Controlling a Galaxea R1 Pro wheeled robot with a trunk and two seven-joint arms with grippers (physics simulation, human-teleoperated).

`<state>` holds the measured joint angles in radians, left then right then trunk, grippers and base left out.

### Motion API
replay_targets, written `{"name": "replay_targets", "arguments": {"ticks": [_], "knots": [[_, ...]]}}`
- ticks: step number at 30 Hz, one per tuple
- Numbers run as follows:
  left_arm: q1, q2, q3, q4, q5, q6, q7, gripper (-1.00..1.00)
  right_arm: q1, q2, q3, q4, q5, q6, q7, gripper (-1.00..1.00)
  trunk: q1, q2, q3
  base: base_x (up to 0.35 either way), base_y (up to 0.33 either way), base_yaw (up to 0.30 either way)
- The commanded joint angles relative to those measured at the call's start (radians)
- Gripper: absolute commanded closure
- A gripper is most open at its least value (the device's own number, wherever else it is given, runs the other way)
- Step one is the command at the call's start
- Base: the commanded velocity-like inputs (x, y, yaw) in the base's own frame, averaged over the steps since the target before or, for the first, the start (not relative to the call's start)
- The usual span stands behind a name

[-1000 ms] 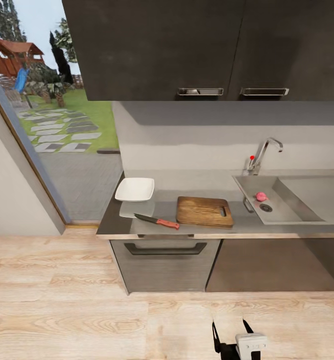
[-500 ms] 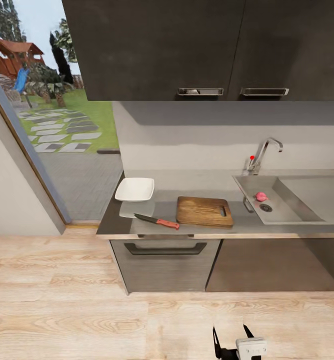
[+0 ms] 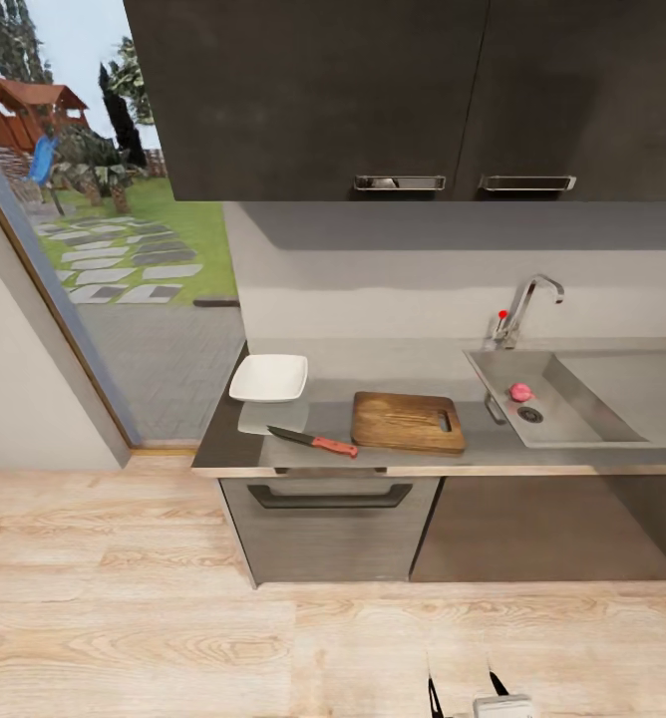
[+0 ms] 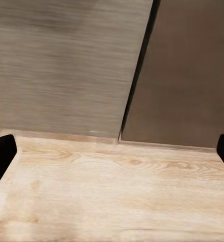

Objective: In the kitchen, take the Vidalia onion out of the sink, dice it on the chopping board with the paring knife, put the diced onion into the bowl on the countertop, then place both the paring knife and the chopping board into the sink.

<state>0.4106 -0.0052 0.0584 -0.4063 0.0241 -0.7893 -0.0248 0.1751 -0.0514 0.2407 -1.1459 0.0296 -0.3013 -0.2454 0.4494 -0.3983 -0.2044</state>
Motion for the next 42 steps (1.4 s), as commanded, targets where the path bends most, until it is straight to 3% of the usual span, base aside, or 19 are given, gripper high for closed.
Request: {"name": "replay_targets", "arguments": {"ticks": [1,4,6,10,11,12,13,14,19,23,32,42], "knots": [[0.001,-0.001,0.003,-0.007,0.002,0.007,0.01,-1.0,0.0,-0.001,0.002,0.015,0.003,-0.009,-0.009,-1.0,0.001,-0.002,-0.001,0.0,0.0,0.0],[0.0,-0.001,0.003,-0.053,0.002,0.066,0.056,-1.0,0.0,0.0,0.002,0.042,0.003,-0.033,-0.009,-1.0,0.001,-0.002,-0.001,0.0,0.0,0.0],[-0.001,-0.001,0.003,-0.135,0.001,0.162,0.101,-1.0,0.0,0.001,0.0,0.057,0.003,-0.045,-0.009,-1.0,0.001,-0.002,-0.001,0.0,0.0,0.0],[-0.001,0.0,0.0,-0.464,0.0,0.531,0.156,-1.0,0.0,0.003,-0.001,0.085,0.003,-0.054,-0.01,-1.0,0.001,-0.002,-0.001,0.0,0.0,0.0],[-0.001,-0.002,-0.004,-0.594,-0.001,0.647,0.16,-1.0,0.0,0.004,-0.002,0.104,0.002,-0.056,-0.01,-1.0,0.001,-0.002,-0.001,0.0,0.0,-0.022],[-0.001,-0.002,-0.006,-0.636,-0.001,0.678,0.161,-1.0,0.0,0.004,-0.002,0.111,0.002,-0.056,-0.01,-1.0,0.001,-0.002,-0.001,0.0,0.0,-0.045],[-0.001,-0.005,-0.021,-0.744,-0.001,0.748,0.163,-1.0,0.0,0.004,-0.003,0.128,0.002,-0.057,-0.009,-1.0,0.001,-0.002,-0.001,0.0,0.0,-0.097],[-0.001,-0.006,-0.038,-0.801,-0.001,0.776,0.164,-1.0,0.0,0.004,-0.003,0.135,0.001,-0.057,-0.009,-1.0,0.001,-0.002,0.0,0.0,0.0,-0.118],[-0.001,-0.009,-0.109,-0.963,-0.005,0.822,0.168,-1.0,0.0,0.004,-0.003,0.147,0.001,-0.058,-0.009,-1.0,0.001,-0.002,0.005,0.0,0.0,-0.167],[-0.001,-0.01,-0.132,-1.035,-0.007,0.829,0.169,-1.0,0.0,0.004,-0.002,0.148,0.0,-0.058,-0.009,-1.0,0.001,-0.002,0.009,0.0,0.0,-0.172],[-0.001,-0.01,-0.137,-1.053,-0.007,0.829,0.169,-1.0,0.0,0.004,-0.001,0.149,0.001,-0.057,-0.009,-1.0,0.001,-0.002,0.01,0.0,-0.005,-0.019],[-0.001,-0.01,-0.137,-1.054,-0.009,0.829,0.17,-1.0,0.0,0.005,-0.001,0.149,0.0,-0.058,-0.009,-1.0,0.001,-0.002,0.01,0.0,-0.256,0.0]]}}
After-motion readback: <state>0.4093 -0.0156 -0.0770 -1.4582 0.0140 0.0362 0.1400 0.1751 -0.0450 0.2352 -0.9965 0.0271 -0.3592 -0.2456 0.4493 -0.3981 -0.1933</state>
